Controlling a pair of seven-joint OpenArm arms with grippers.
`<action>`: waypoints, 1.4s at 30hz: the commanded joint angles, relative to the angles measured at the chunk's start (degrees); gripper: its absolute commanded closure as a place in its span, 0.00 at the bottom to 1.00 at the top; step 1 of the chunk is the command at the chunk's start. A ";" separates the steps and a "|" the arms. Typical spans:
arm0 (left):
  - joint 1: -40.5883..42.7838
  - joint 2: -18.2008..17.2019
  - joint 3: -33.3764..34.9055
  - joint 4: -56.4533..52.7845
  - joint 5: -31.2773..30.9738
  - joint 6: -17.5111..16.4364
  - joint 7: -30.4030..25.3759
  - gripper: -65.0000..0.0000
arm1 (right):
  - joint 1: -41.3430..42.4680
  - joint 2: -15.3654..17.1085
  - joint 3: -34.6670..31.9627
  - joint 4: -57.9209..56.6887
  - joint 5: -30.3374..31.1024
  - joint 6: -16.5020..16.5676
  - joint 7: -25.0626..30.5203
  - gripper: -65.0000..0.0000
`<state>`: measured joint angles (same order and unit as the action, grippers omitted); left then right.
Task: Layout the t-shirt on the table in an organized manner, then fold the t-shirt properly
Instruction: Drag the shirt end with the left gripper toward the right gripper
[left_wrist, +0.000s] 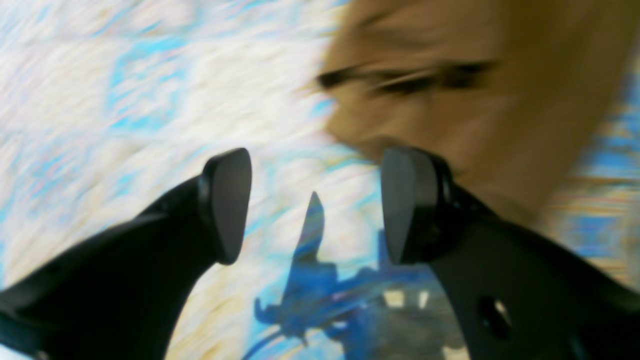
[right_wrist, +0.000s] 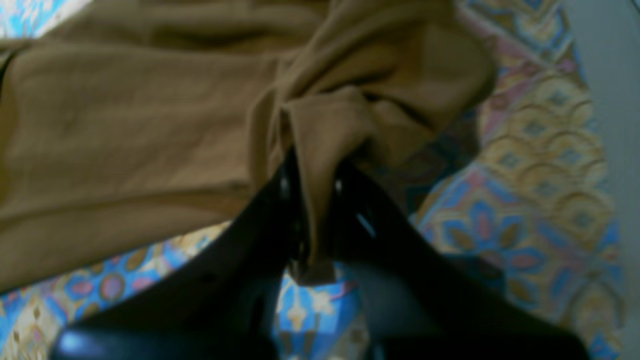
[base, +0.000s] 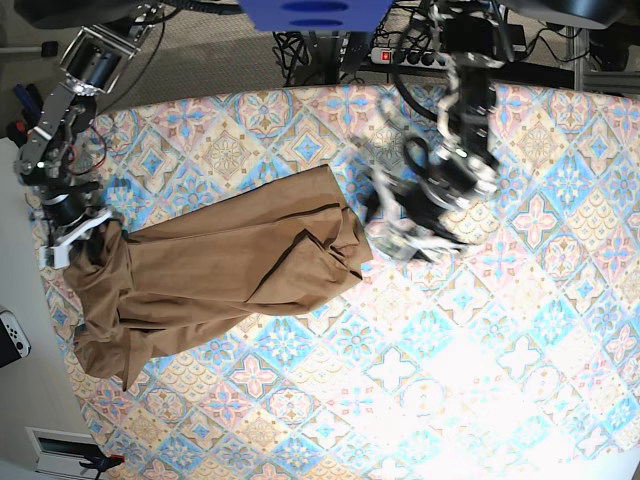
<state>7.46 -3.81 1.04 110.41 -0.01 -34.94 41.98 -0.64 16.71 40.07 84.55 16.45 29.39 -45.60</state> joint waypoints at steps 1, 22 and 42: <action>0.40 0.17 1.64 1.46 -0.82 -0.09 -1.14 0.39 | 1.04 1.27 0.32 1.12 1.00 0.11 1.34 1.00; -2.94 4.21 3.23 -10.15 -0.65 -0.01 -1.23 0.40 | -0.45 1.27 -2.14 1.29 1.00 0.11 1.25 1.00; -9.18 3.15 11.31 -18.32 4.71 0.26 -1.40 0.40 | -0.54 1.27 -1.96 1.64 1.00 0.11 1.25 1.00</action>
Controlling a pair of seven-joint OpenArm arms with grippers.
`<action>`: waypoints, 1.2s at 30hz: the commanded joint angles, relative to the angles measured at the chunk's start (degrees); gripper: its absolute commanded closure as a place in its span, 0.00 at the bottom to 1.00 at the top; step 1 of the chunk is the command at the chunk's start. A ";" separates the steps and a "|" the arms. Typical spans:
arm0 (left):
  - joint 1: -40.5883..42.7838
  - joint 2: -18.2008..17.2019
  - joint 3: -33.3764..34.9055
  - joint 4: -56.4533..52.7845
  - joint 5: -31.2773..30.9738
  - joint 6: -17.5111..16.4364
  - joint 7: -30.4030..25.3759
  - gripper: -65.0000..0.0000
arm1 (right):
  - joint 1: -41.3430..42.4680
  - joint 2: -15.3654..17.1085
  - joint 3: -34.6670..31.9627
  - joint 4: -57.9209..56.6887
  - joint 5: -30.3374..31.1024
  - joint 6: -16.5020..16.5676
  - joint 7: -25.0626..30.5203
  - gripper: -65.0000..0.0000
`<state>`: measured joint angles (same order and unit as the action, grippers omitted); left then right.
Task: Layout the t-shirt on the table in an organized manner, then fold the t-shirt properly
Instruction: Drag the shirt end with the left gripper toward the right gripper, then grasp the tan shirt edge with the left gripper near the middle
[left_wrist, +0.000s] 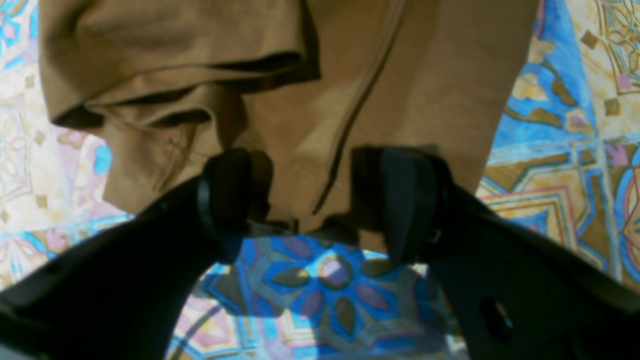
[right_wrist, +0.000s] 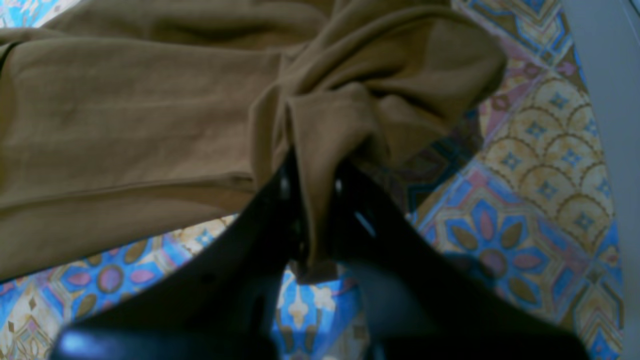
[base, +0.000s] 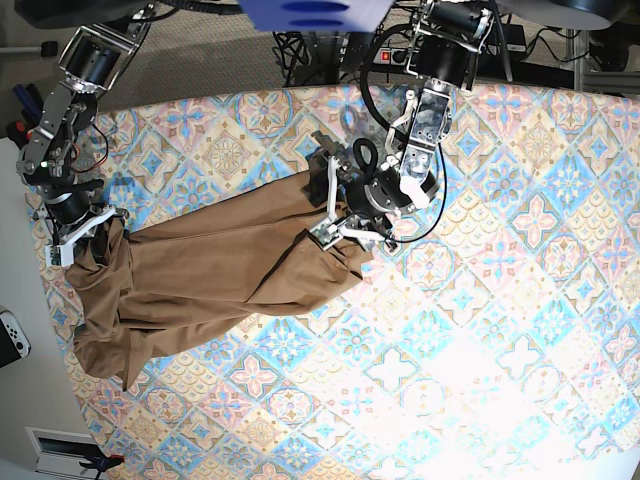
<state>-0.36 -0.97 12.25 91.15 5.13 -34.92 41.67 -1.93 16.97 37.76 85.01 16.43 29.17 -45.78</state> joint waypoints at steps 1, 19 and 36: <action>-1.53 0.31 0.98 0.32 -0.42 0.24 -1.10 0.40 | 0.75 1.01 0.35 1.19 1.03 0.33 1.43 1.00; -3.46 0.14 3.27 -3.81 -0.33 0.32 -1.10 1.00 | 0.75 1.01 0.35 1.19 1.03 0.33 1.43 1.00; -3.38 0.14 3.88 0.58 5.20 0.32 -1.19 0.49 | 0.66 1.01 0.35 0.83 1.03 0.33 1.43 1.00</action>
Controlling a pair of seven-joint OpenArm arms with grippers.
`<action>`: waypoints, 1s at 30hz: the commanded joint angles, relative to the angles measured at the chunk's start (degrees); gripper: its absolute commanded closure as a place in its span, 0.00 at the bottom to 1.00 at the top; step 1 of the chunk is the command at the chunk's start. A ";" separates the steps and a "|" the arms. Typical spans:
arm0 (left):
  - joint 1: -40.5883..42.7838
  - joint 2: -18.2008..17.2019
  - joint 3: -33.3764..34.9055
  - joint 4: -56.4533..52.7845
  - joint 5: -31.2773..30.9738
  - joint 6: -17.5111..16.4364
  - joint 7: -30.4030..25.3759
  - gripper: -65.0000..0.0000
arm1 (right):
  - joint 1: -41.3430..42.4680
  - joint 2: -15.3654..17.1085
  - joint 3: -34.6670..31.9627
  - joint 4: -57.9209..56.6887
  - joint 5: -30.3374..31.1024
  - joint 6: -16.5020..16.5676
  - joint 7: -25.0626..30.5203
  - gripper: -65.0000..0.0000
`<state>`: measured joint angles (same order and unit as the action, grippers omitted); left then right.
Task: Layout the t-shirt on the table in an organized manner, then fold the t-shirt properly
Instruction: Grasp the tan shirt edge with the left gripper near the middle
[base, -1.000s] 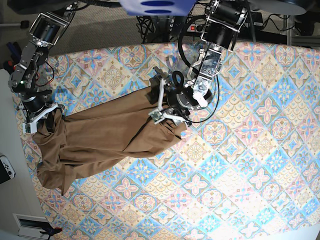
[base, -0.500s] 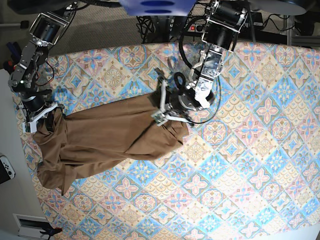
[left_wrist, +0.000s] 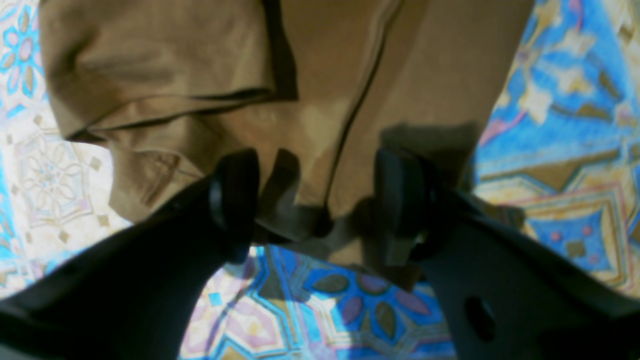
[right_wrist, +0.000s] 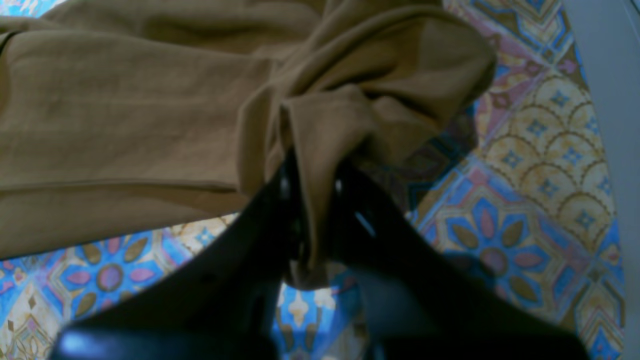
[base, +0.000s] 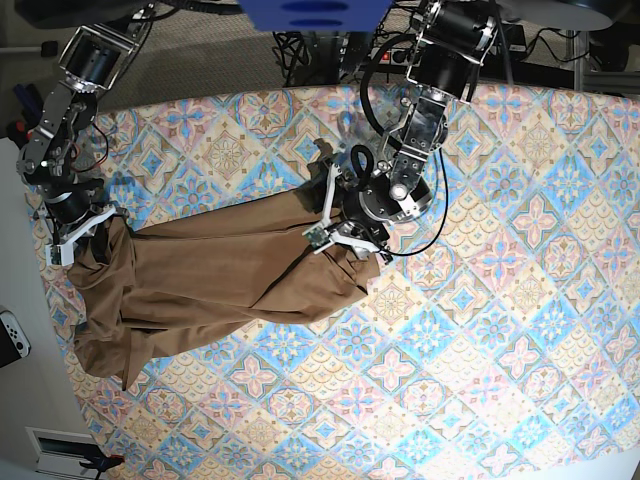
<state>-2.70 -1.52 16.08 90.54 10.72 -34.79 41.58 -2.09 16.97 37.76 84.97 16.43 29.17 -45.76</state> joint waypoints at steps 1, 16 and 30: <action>-1.04 0.77 0.41 1.02 1.10 0.19 -1.10 0.49 | 0.81 1.01 0.35 0.88 1.03 0.33 1.41 1.00; -5.08 0.42 0.50 -3.64 3.74 0.19 -1.10 0.53 | -0.24 1.01 0.35 0.88 1.03 0.41 1.41 1.00; -3.06 0.86 4.10 2.60 3.74 0.19 -1.01 0.59 | -0.68 1.01 0.35 1.32 1.03 0.41 1.41 1.00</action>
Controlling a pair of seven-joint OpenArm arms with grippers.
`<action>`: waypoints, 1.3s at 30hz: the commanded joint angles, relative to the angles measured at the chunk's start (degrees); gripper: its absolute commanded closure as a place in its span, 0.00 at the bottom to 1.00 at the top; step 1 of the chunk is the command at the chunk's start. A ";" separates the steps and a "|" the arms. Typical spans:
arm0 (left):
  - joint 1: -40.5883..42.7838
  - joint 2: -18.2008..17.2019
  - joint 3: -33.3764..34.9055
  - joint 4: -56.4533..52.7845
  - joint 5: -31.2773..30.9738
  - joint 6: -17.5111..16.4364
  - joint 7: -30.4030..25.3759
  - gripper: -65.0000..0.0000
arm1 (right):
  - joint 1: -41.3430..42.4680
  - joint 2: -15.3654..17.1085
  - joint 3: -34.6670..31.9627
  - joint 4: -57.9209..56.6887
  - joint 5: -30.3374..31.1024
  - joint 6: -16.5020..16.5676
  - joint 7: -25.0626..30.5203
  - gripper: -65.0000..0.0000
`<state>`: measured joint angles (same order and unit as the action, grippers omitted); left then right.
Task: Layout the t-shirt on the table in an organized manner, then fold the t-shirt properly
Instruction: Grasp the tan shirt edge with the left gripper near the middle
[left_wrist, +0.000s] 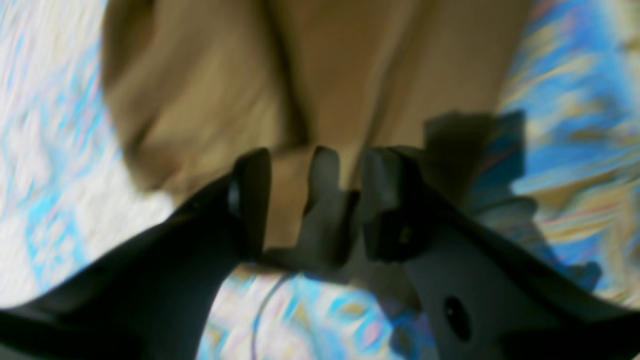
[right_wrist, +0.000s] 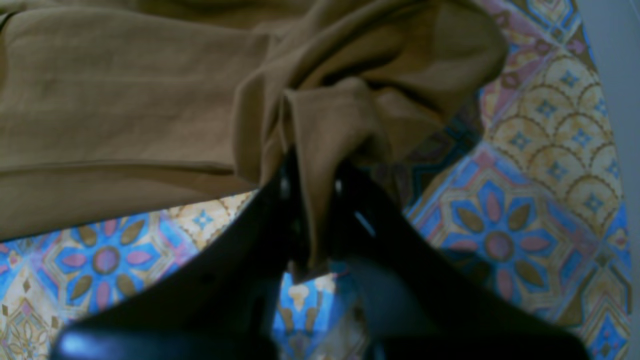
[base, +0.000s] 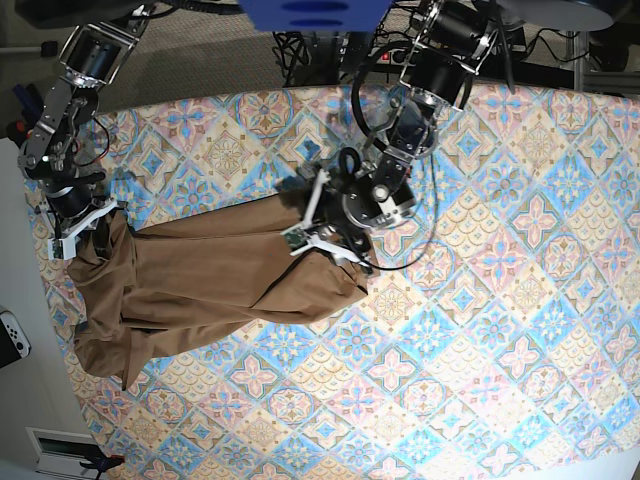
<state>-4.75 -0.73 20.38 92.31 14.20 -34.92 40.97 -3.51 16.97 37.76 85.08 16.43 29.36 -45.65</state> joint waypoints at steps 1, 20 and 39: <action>-1.09 0.07 -0.29 0.57 0.27 0.32 -0.40 0.59 | 0.74 1.01 0.35 1.21 1.03 0.22 1.30 1.00; -4.70 -0.37 -0.65 -8.40 0.27 0.32 -0.49 0.59 | 0.74 1.01 0.35 1.21 1.03 0.22 1.30 1.00; -2.15 -0.02 -0.21 -8.40 0.27 0.32 -0.49 0.59 | 0.74 1.01 0.35 1.21 1.03 0.22 1.30 1.00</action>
<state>-6.66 -1.26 20.08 83.42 14.85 -34.04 40.05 -3.51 16.97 37.76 85.10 16.43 29.39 -45.60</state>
